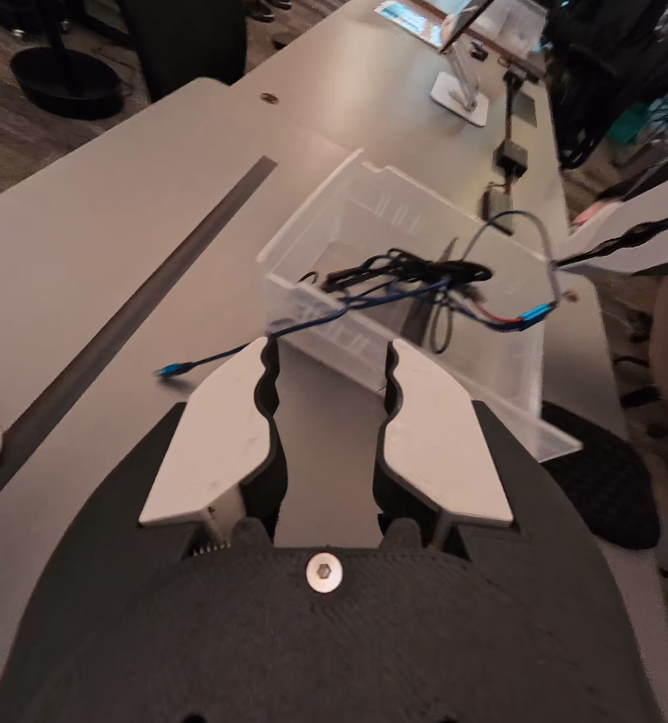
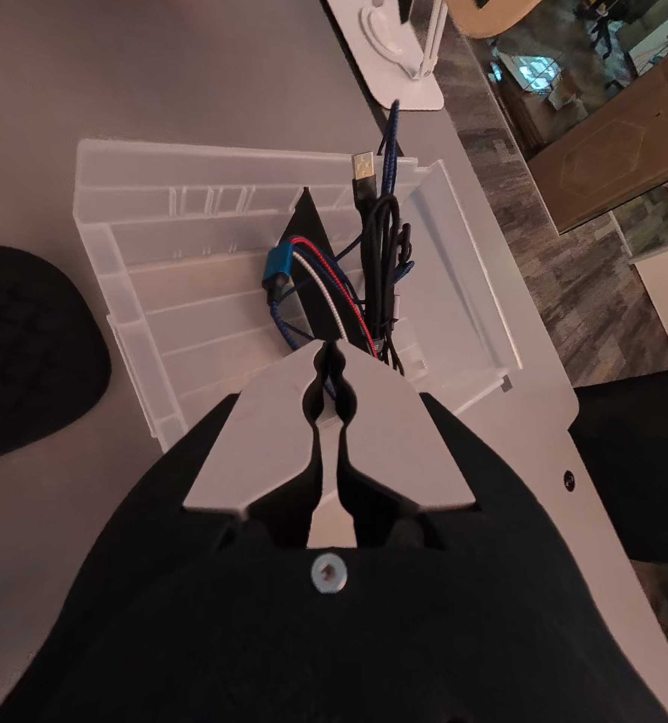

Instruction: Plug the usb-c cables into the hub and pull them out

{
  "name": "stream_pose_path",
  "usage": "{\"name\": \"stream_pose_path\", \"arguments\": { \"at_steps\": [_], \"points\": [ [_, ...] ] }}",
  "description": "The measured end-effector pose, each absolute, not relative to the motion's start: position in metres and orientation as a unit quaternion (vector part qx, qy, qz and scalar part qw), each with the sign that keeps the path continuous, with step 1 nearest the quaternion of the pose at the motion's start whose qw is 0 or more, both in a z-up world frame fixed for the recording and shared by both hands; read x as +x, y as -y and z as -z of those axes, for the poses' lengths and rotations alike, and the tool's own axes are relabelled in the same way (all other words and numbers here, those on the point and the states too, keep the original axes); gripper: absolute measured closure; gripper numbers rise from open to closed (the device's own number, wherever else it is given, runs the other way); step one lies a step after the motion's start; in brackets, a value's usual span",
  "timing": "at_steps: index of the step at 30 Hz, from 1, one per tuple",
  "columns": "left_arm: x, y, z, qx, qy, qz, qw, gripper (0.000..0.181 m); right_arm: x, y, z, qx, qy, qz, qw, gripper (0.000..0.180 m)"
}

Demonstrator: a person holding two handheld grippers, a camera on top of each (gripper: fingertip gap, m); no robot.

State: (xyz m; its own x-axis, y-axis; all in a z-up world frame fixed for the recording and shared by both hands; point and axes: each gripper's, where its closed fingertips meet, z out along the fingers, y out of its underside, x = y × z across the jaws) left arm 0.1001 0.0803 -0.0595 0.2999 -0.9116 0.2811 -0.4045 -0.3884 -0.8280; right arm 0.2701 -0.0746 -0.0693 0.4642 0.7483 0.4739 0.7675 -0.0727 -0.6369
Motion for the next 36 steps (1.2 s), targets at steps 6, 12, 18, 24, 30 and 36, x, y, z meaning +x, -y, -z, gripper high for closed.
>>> {"name": "stream_pose_path", "arguments": {
  "at_steps": [6,12,18,24,30,36],
  "points": [
    [0.093,-0.109,0.116,-0.737,-0.508,0.289,0.339,0.128,0.271,0.073,0.079,-0.743,0.555,0.028,0.374,0.177],
    [0.119,-0.128,0.145,-0.702,-0.571,0.243,0.349,0.13,0.28,0.083,0.074,-0.732,0.56,0.085,0.379,0.143],
    [0.143,-0.13,0.155,-0.669,-0.61,0.171,0.389,0.173,0.298,0.073,0.093,-0.755,0.547,0.098,0.348,0.172],
    [0.161,-0.104,0.088,-0.657,-0.593,0.221,0.41,0.178,0.298,0.048,0.056,-0.757,0.494,0.055,0.425,0.177],
    [0.206,-0.076,0.023,-0.643,-0.619,0.253,0.374,0.178,0.316,-0.013,0.015,-0.803,0.409,0.01,0.433,0.177],
    [0.244,-0.078,0.061,-0.714,-0.619,0.197,0.262,0.178,0.304,-0.068,-0.004,-0.812,0.424,0.001,0.4,0.177]
  ]
}}
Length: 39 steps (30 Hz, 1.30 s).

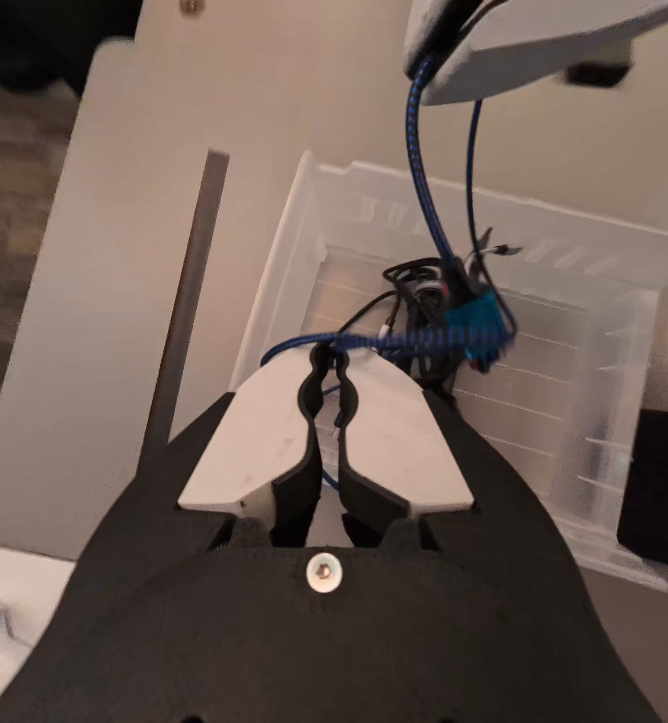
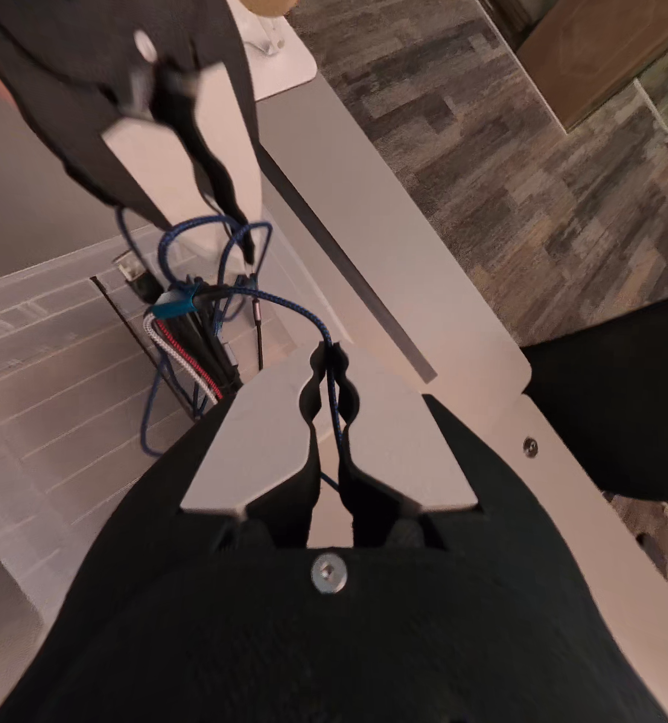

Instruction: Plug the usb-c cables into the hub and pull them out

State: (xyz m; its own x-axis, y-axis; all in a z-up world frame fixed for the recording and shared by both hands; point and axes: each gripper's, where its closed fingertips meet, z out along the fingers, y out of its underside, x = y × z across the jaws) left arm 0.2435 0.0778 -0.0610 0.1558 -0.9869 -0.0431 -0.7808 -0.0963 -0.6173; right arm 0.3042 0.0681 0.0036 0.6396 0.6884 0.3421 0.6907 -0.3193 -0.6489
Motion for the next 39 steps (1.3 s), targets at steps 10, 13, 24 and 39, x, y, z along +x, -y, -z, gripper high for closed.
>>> {"name": "stream_pose_path", "arguments": {
  "at_steps": [10,13,24,39],
  "points": [
    [0.237,-0.066,0.112,-0.769,-0.558,0.23,0.212,0.178,0.251,-0.108,0.004,-0.762,0.499,0.019,0.413,0.176],
    [0.232,-0.068,0.112,-0.777,-0.537,0.244,0.221,0.178,0.241,-0.113,-0.006,-0.754,0.504,0.021,0.421,0.176],
    [0.214,-0.055,0.098,-0.781,-0.51,0.299,0.201,0.164,0.28,-0.117,0.055,-0.815,0.453,0.022,0.36,0.176],
    [0.182,-0.042,0.081,-0.771,-0.5,0.354,0.175,0.15,0.291,-0.093,0.166,-0.88,0.439,0.027,0.179,0.169]
  ]
}}
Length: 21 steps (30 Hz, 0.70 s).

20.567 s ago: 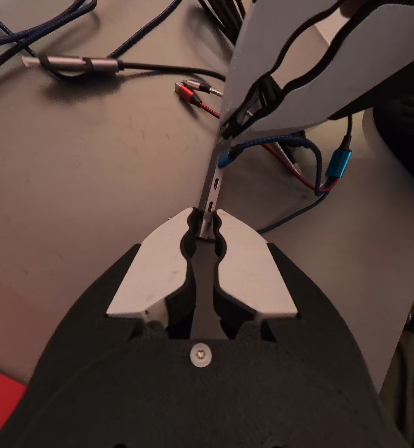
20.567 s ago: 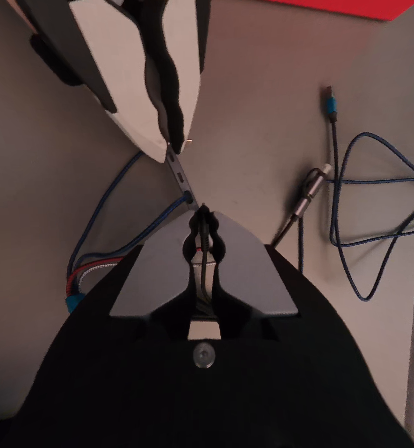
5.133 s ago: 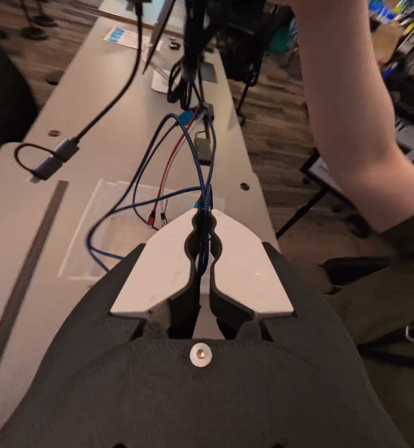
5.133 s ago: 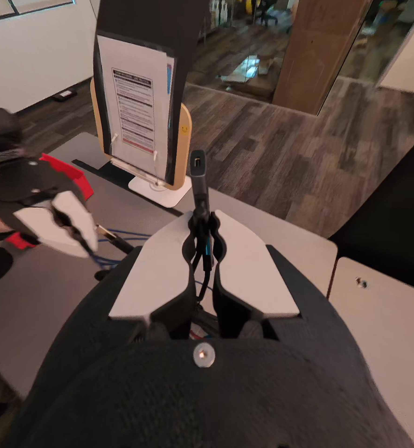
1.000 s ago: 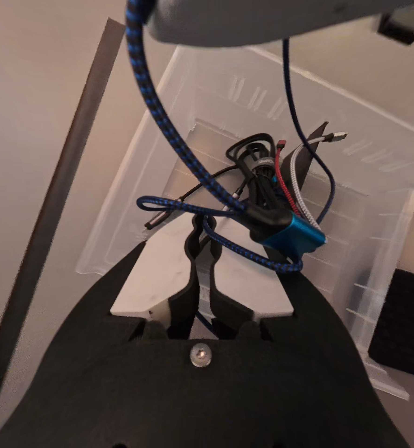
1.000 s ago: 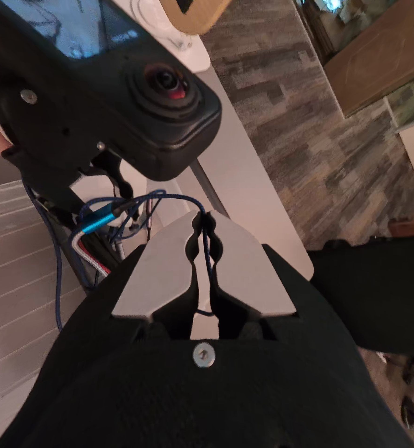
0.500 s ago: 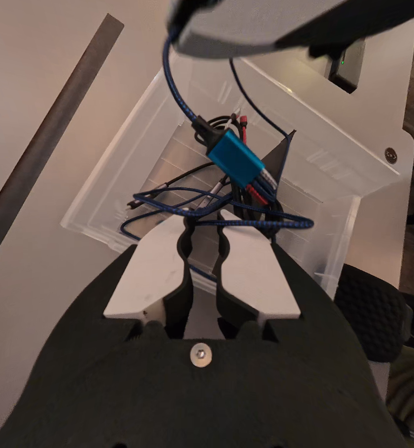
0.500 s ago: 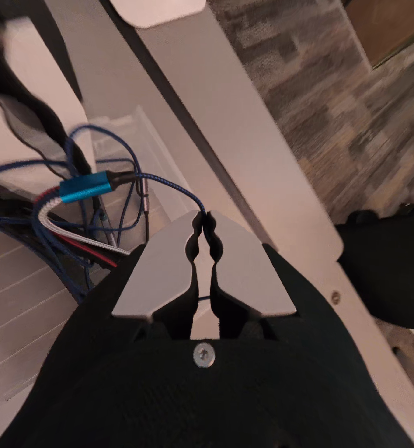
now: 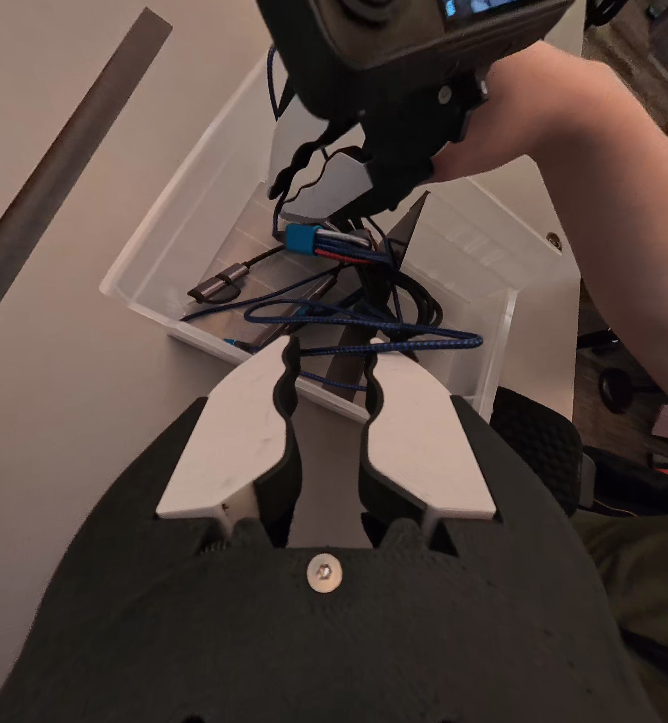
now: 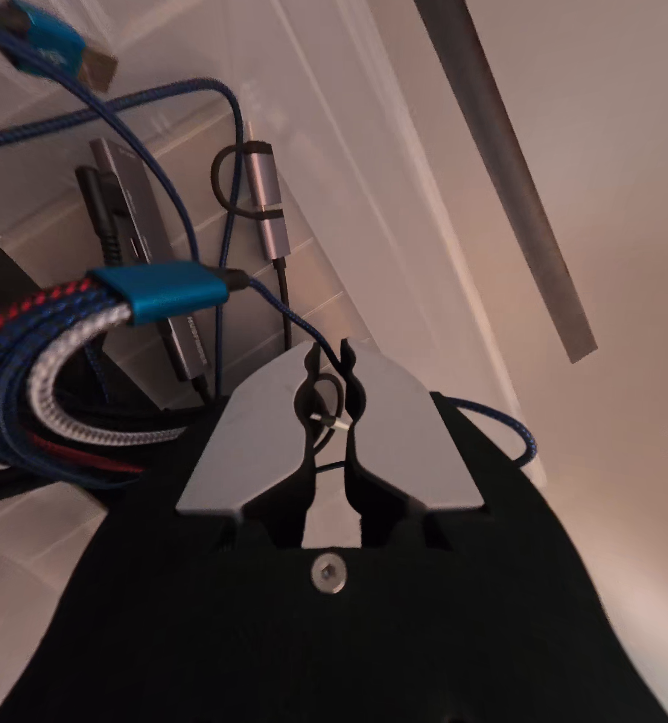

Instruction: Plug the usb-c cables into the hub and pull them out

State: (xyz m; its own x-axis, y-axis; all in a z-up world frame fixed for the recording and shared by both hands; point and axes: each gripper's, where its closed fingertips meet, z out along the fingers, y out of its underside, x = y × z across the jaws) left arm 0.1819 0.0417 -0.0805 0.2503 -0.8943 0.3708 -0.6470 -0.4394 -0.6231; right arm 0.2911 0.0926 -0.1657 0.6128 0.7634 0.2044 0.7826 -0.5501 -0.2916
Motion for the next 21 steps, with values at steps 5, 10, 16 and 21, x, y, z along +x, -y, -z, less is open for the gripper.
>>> {"name": "stream_pose_path", "arguments": {
  "at_steps": [5,10,16,21],
  "points": [
    [0.194,-0.062,0.103,-0.786,-0.523,0.299,0.135,0.151,0.287,-0.088,0.145,-0.905,0.366,-0.058,0.21,0.151],
    [0.198,-0.067,0.115,-0.785,-0.534,0.289,0.125,0.152,0.287,-0.072,0.1,-0.901,0.307,-0.12,0.282,0.148],
    [0.194,-0.063,0.113,-0.781,-0.533,0.302,0.124,0.153,0.303,-0.04,0.077,-0.893,0.347,0.029,0.284,0.133],
    [0.176,-0.057,0.103,-0.789,-0.536,0.283,0.104,0.155,0.326,-0.024,0.102,-0.928,0.325,0.013,0.184,0.138]
  ]
}}
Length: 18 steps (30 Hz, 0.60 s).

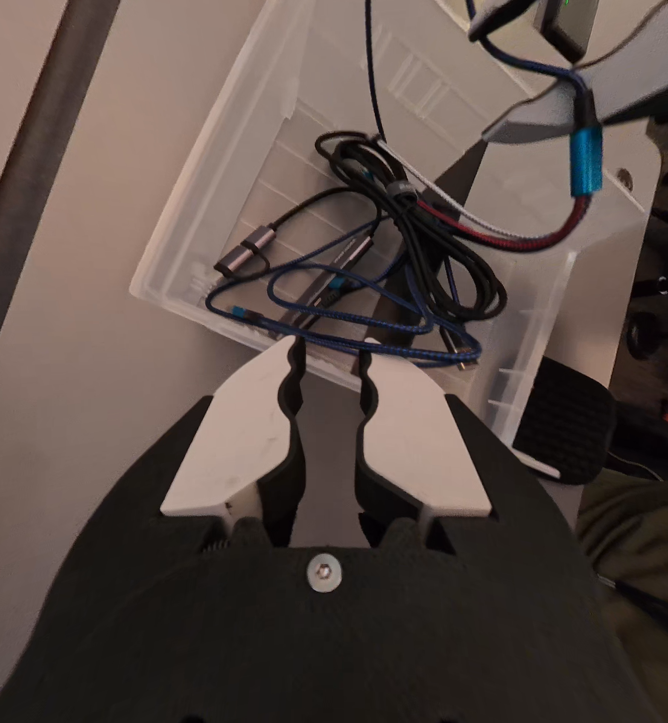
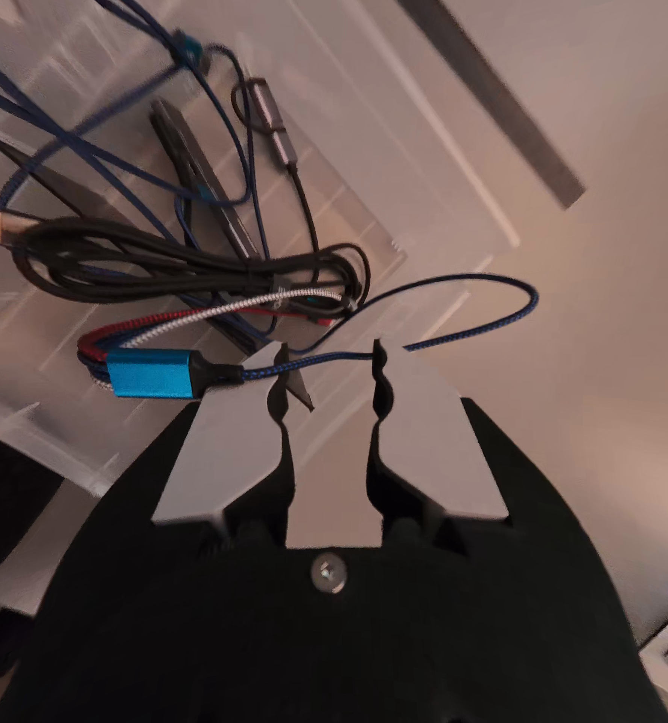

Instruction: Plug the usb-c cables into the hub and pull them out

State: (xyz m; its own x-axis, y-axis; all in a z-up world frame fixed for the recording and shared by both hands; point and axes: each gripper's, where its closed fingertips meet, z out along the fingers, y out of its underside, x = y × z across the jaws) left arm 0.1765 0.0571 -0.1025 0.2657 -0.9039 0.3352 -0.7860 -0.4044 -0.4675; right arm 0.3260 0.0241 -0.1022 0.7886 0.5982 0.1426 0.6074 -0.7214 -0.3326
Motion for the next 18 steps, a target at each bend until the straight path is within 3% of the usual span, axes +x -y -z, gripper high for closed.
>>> {"name": "stream_pose_path", "arguments": {
  "at_steps": [10,18],
  "points": [
    [0.12,-0.044,0.095,-0.803,-0.563,0.16,0.108,0.153,0.34,0.0,0.11,-0.945,0.327,0.018,0.024,0.143],
    [0.07,-0.014,0.095,-0.815,-0.543,0.179,0.097,0.152,0.352,0.03,0.105,-0.948,0.318,-0.005,0.015,0.141]
  ]
}}
